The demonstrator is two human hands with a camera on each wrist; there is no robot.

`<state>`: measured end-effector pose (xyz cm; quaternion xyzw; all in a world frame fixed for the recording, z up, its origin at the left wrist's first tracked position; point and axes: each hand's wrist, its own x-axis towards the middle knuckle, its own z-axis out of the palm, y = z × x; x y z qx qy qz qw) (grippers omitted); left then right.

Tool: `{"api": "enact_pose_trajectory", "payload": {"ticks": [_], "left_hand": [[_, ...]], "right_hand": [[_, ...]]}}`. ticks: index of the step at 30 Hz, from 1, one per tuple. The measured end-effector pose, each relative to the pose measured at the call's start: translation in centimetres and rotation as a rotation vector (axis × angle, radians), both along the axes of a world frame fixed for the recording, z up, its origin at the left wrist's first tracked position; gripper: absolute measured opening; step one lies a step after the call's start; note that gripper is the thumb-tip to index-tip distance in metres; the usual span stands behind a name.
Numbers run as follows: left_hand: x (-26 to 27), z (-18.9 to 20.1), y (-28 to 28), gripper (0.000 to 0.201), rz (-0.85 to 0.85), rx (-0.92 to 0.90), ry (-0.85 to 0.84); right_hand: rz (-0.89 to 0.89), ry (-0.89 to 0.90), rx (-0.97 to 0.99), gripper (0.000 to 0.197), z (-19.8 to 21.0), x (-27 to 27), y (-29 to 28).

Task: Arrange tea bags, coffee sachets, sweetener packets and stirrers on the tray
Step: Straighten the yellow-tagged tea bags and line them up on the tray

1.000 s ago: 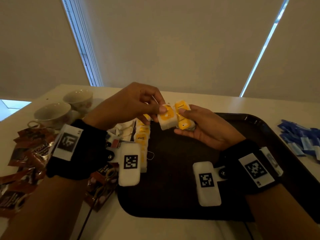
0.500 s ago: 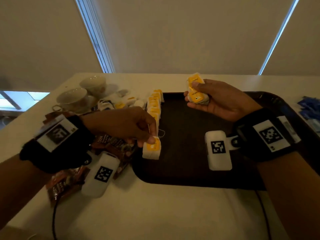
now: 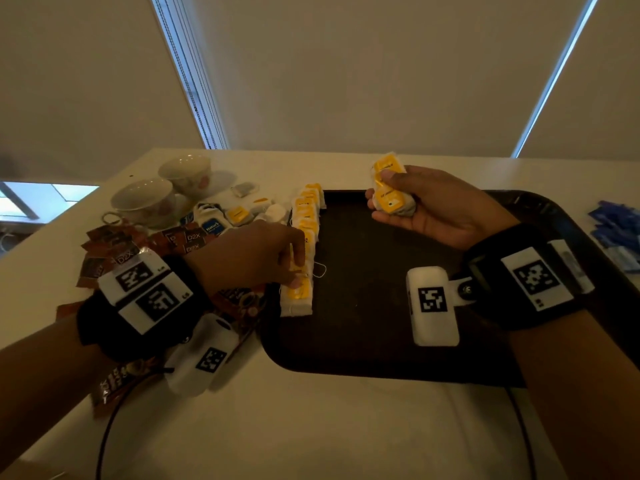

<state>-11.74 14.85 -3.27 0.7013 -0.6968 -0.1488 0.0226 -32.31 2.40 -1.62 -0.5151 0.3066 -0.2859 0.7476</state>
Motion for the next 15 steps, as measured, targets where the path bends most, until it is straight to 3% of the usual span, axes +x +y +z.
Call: {"api": "enact_pose_trajectory", "payload": {"ticks": [5, 10, 13, 15], "left_hand": [[-0.7, 0.5, 0.7, 0.024, -0.078, 0.026, 0.025], [-0.6, -0.1, 0.3, 0.011, -0.123, 0.094, -0.129], [-0.7, 0.9, 0.0, 0.012, -0.105, 0.103, -0.087], [-1.3, 2.1, -0.3, 0.011, -0.064, -0.048, 0.079]], "right_hand": [[0.005, 0.009, 0.019, 0.016, -0.1, 0.2, 0.2], [0.033, 0.021, 0.043, 0.017, -0.1, 0.6, 0.6], [0.044, 0.012, 0.074, 0.020, -0.1, 0.8, 0.8], [0.051, 0.008, 0.097, 0.020, -0.2, 1.0, 1.0]]}}
